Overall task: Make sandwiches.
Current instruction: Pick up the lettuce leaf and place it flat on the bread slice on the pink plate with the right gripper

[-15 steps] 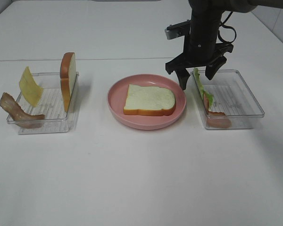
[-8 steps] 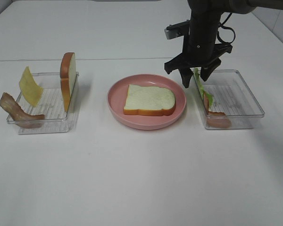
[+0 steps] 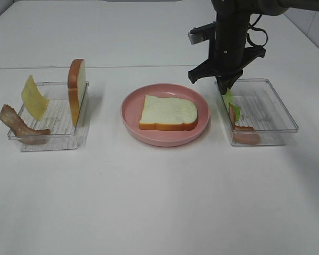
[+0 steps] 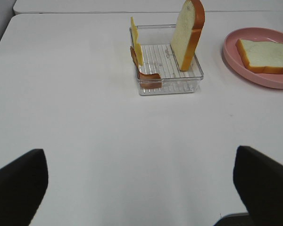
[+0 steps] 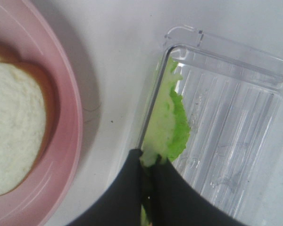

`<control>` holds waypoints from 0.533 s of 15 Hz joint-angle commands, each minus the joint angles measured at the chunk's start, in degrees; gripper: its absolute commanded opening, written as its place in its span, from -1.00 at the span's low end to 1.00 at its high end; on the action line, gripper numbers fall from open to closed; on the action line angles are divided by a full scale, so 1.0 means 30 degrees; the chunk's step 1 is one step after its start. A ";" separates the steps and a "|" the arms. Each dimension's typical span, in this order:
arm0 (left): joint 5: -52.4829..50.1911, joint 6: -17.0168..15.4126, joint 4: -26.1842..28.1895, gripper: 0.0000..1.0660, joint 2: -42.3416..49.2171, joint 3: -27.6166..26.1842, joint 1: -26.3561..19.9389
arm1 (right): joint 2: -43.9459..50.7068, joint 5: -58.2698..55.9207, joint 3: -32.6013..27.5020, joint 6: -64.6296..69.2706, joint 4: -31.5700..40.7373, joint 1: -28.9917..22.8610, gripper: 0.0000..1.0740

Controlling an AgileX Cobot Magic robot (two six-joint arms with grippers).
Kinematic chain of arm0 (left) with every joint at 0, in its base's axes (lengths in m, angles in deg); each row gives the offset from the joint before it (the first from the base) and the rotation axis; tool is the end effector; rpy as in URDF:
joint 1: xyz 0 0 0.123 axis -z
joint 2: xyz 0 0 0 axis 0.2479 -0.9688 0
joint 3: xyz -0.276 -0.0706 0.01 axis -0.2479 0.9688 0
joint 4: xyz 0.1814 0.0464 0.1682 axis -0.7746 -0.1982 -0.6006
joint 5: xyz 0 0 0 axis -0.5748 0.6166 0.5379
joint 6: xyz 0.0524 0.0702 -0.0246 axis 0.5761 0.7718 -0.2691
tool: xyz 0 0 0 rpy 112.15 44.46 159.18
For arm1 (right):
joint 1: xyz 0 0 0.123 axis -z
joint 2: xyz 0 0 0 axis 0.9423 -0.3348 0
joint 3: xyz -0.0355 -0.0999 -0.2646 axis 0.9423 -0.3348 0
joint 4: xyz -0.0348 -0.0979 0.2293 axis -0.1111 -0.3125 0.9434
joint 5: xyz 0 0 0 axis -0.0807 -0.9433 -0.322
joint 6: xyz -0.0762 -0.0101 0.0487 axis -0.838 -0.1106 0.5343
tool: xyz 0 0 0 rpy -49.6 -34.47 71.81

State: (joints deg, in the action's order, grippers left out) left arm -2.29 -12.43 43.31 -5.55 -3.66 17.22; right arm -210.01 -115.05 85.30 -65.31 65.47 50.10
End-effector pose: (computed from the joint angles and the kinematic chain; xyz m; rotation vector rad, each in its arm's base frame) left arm -0.0088 -0.0011 0.2814 -0.0018 2.0384 -0.0861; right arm 0.4634 0.1556 0.1658 -0.4834 2.8797 -0.1911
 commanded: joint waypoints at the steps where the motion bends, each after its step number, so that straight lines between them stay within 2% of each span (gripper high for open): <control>1: -0.0095 0.0019 0.0153 0.89 0.0344 0.0038 -0.0019 | -0.0019 -0.0649 0.0668 -0.0019 -0.0229 0.0019 -1.00; 4: -0.0095 0.0019 0.0153 0.89 0.0344 0.0038 -0.0019 | 0.0363 -0.2884 0.3533 -0.0917 -0.0229 0.0000 -1.00; 8: -0.0095 0.0019 0.0153 0.89 0.0344 0.0038 -0.0019 | 0.1700 -0.3610 0.4488 -0.1203 0.0344 -0.0038 -1.00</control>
State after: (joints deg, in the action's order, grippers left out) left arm -2.29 -12.43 43.31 -5.55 -3.66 17.22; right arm -204.97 -120.50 98.54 -68.29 66.73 50.10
